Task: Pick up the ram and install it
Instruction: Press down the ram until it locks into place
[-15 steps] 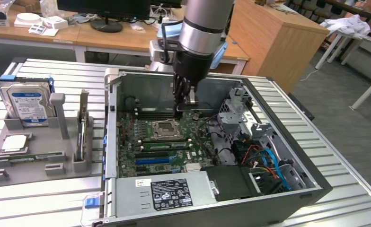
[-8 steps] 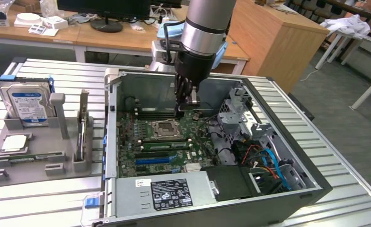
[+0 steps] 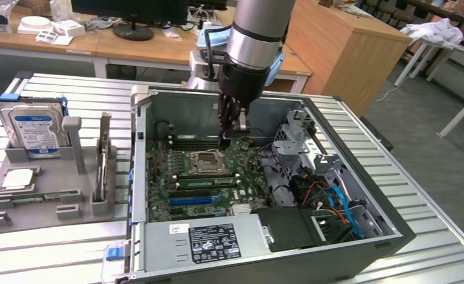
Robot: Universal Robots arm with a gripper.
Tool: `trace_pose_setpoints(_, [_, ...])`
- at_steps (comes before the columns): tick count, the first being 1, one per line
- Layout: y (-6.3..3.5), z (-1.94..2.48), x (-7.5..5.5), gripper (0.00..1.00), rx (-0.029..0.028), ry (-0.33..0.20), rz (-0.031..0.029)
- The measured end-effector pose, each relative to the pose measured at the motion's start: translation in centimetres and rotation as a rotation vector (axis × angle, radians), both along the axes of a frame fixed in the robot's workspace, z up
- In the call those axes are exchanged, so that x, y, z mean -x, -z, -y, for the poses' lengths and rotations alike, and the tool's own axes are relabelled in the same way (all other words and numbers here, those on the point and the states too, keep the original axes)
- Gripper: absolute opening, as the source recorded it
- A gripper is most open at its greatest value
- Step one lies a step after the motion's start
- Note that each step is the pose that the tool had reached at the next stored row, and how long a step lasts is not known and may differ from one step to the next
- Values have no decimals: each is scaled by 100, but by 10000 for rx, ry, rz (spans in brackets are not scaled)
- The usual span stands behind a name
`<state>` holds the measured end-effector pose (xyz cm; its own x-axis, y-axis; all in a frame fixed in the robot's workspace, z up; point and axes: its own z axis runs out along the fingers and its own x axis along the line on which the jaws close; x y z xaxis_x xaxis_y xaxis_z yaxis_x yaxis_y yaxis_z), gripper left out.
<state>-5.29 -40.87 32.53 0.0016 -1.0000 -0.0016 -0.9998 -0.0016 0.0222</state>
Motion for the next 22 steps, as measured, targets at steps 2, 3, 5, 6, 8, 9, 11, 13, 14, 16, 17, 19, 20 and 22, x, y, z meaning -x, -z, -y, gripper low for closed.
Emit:
trace_pose_setpoints(2, [0,0,0,11,0,6,0])
trace_pose_setpoints(3, [0,0,0,11,1,64,0])
trace_pose_setpoints(5, [1,-1,0,11,0,382,1])
trace_pose_setpoints(6, [1,-1,0,11,0,551,1])
trace_pose_setpoints(8, [1,0,0,11,1,909,0])
trace_pose_setpoints(9, [1,0,0,11,1,1076,0])
trace_pose_setpoints(11, [2,0,0,11,0,1421,0])
trace_pose_setpoints(13, [3,0,0,11,0,1775,0])
trace_pose_setpoints(14, [3,0,0,11,0,1954,0])
trace_pose_setpoints(16, [4,0,0,11,1,2330,0])
trace_pose_setpoints(17, [4,0,0,11,1,2510,0])
trace_pose_setpoints(19, [5,0,0,11,0,2869,0])
trace_pose_setpoints(20, [6,0,0,11,1,3049,1])
trace_pose_setpoints(22, [6,0,0,11,1,3419,0])
